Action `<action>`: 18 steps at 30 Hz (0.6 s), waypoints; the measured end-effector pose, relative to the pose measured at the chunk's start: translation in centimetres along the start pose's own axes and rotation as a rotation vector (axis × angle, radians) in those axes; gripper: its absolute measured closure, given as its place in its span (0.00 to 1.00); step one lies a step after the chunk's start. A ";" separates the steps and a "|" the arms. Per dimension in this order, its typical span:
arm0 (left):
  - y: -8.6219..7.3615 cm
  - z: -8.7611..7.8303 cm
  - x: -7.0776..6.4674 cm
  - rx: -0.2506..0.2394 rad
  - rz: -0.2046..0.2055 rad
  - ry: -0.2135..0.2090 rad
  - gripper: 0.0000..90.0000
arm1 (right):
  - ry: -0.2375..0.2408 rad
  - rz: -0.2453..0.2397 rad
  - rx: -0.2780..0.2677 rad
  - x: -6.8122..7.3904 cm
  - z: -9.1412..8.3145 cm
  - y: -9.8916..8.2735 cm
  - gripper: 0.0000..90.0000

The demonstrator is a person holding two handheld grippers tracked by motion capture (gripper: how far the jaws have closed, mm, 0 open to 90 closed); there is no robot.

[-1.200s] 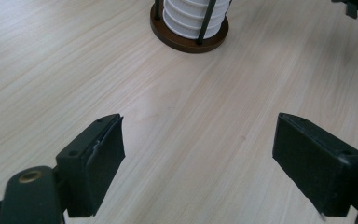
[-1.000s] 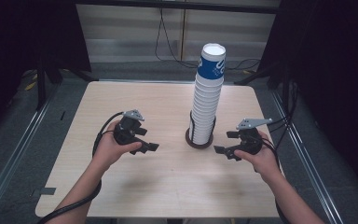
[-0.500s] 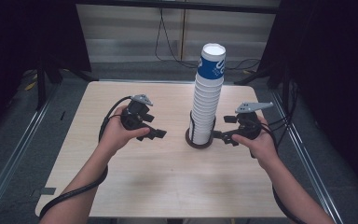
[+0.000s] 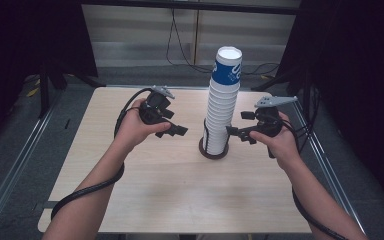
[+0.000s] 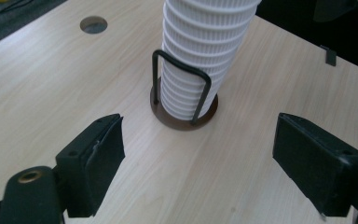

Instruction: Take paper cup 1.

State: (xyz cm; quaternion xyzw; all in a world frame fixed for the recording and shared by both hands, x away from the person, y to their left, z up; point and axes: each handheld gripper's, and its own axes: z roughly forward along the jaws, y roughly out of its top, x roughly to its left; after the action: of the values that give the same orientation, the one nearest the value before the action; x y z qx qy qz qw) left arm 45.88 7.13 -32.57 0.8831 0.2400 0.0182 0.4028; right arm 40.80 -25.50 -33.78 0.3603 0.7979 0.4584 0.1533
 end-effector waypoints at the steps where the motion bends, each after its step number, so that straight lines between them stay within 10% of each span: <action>1: 0.3 0.0 0.0 -0.002 0.003 -0.003 0.18 | 0.001 0.000 -0.004 0.0 -0.1 0.2 0.15; 18: 4.7 -0.2 0.1 -0.007 0.032 -0.001 0.18 | -0.003 -0.017 -0.046 -0.4 -0.4 2.8 0.15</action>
State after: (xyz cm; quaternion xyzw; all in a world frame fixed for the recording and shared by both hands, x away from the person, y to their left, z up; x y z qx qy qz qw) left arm 47.84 4.67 -29.02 0.8853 0.2255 0.0248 0.4058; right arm 42.05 -25.16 -31.27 0.3505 0.7900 0.4746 0.1665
